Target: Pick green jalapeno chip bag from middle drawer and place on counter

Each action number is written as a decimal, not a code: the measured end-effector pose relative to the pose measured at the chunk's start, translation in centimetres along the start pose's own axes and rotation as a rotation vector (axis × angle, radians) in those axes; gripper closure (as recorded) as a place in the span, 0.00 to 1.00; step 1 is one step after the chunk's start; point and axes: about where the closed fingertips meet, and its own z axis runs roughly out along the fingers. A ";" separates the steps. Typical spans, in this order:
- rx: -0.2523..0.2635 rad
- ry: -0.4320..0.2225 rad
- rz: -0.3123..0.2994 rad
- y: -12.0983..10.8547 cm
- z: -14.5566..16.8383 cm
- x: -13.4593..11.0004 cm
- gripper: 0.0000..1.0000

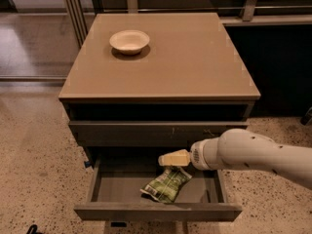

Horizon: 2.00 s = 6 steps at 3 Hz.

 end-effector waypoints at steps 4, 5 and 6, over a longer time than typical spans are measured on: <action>0.120 0.068 0.186 -4.0 7.3 3.7 0.00; 0.109 0.067 0.195 -4.2 7.4 3.6 0.00; 0.023 0.095 0.164 -3.7 9.4 4.2 0.00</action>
Offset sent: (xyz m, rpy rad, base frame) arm 0.0118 -0.0175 -0.0912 -0.0401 0.1552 -0.2498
